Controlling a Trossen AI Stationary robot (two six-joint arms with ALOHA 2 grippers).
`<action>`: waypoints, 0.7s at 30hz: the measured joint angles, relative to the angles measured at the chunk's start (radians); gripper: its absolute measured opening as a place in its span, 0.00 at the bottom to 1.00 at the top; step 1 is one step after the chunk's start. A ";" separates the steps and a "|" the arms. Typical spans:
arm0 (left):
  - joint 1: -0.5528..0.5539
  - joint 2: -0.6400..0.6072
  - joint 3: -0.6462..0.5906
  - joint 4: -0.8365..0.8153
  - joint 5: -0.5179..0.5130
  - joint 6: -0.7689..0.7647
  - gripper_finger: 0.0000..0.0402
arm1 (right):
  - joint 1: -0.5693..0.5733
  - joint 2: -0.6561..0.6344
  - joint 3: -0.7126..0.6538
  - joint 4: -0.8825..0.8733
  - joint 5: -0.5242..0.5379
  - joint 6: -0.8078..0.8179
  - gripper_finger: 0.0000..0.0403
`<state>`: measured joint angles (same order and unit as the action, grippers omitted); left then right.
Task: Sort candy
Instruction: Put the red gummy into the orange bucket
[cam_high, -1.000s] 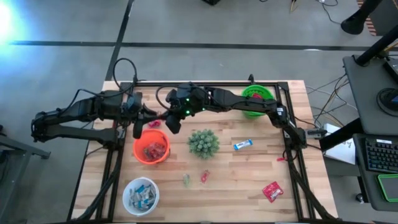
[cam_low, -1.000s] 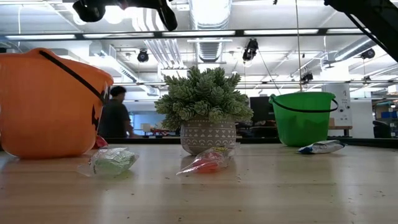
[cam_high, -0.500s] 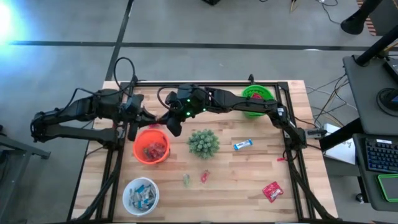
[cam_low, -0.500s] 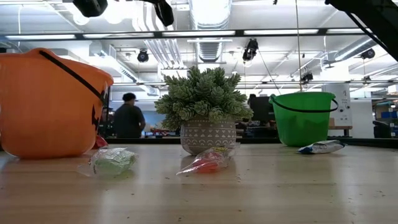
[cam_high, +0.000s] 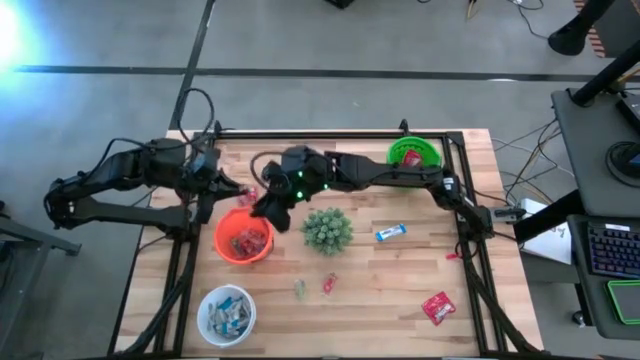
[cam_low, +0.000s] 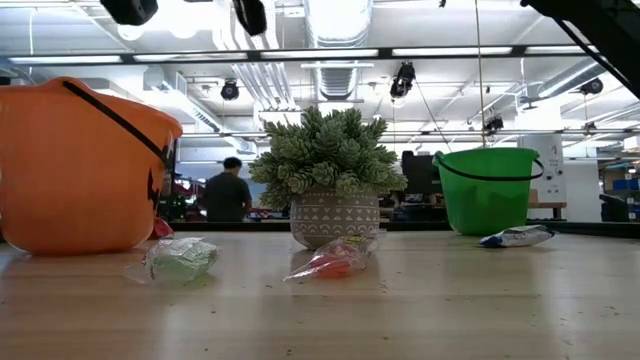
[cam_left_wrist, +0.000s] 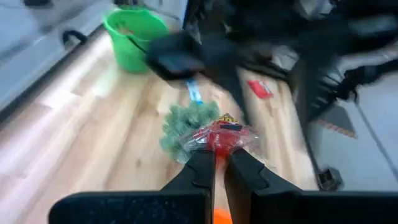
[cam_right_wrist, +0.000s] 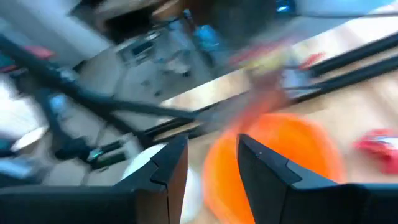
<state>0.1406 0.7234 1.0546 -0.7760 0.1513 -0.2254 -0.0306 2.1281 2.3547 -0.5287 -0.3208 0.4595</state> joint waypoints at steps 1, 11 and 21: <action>0.001 0.001 0.010 0.001 -0.005 0.000 0.00 | 0.007 0.001 0.000 0.002 -0.011 0.001 0.32; -0.002 0.001 0.027 -0.170 0.087 -0.029 0.00 | 0.022 0.009 0.000 0.056 0.005 0.035 0.32; -0.015 0.002 0.003 -0.379 0.200 -0.022 0.00 | 0.018 0.008 0.000 0.041 0.014 0.038 0.32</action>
<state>0.1260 0.7254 1.0576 -1.1554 0.3514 -0.2469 -0.0124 2.1357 2.3550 -0.4882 -0.3065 0.4973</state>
